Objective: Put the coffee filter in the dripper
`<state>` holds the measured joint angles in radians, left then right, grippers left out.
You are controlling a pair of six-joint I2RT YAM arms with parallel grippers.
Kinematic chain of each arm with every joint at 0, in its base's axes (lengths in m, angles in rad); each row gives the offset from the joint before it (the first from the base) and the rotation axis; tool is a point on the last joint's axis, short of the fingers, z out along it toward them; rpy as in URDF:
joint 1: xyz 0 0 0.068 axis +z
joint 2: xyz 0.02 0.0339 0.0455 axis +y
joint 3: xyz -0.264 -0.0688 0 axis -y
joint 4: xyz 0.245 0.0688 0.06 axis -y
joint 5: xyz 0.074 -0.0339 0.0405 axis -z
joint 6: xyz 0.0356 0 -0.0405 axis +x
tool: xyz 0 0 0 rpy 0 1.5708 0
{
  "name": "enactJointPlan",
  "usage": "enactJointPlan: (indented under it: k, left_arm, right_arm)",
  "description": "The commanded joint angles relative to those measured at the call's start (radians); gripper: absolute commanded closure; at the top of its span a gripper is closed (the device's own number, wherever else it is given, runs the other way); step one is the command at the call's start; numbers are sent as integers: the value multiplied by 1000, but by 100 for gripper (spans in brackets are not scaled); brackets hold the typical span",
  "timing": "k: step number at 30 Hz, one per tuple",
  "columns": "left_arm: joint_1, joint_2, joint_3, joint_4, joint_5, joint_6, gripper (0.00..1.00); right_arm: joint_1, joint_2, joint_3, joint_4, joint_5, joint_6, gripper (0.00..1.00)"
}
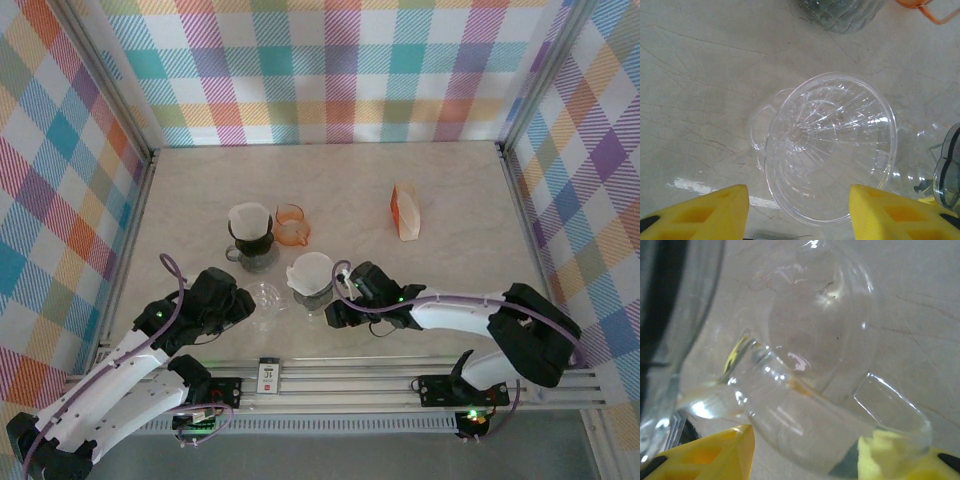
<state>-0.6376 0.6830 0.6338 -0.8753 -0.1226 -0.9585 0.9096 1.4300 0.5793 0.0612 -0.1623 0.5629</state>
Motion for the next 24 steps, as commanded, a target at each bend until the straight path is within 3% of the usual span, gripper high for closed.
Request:
enactJointPlan:
  k: [1,24]
  left_arm:
    - [10,-10,-22,-37,-17,-20,45]
    - [18,-36,-42,-52,-13,-26,45]
  right_arm:
    - [3,43,60,76,12,-2,47]
    - [-20,290,281,135,48,-20,49]
